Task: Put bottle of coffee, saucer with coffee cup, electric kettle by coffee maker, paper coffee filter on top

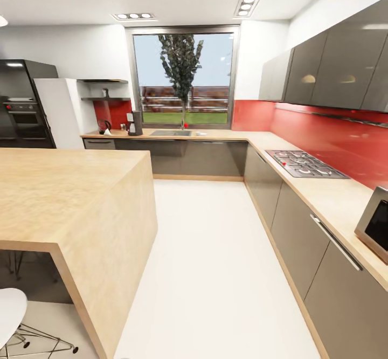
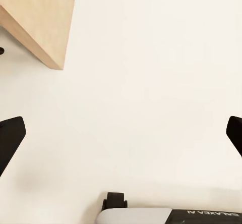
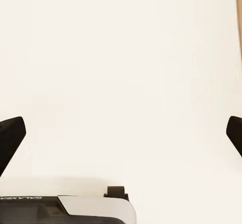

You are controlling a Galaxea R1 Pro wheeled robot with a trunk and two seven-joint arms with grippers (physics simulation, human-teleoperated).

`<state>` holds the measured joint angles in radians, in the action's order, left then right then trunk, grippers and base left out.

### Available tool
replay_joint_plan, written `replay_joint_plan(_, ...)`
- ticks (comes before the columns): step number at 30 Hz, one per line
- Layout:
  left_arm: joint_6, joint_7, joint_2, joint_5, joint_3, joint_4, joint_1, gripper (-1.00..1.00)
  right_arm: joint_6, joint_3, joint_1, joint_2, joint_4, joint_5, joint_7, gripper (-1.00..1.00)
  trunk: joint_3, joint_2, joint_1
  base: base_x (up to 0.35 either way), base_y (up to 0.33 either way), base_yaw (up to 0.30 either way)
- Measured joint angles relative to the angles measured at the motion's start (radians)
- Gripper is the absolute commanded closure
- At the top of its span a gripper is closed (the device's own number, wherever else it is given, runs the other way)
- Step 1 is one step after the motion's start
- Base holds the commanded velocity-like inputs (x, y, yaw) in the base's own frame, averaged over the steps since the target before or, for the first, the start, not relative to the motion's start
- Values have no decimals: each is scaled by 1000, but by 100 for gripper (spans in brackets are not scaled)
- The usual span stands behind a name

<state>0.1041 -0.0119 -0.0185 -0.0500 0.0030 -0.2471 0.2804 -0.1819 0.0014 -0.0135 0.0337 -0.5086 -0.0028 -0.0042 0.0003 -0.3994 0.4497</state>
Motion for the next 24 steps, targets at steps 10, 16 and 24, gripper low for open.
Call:
replay_joint_plan(10,0,9,0,9,-1,1,-1,-100,0,0,0,0,0,0,0,-100,0,0,0,0,0,0)
replay_joint_plan(16,1,14,-3,16,-10,0,0,-100,0,0,0,0,-1,0,0,-100,0,0,0,133,0,0)
replay_joint_plan(24,37,15,-3,16,-12,0,0,-100,1,-1,0,0,-4,-2,1,-100,0,0,-1,319,0,0)
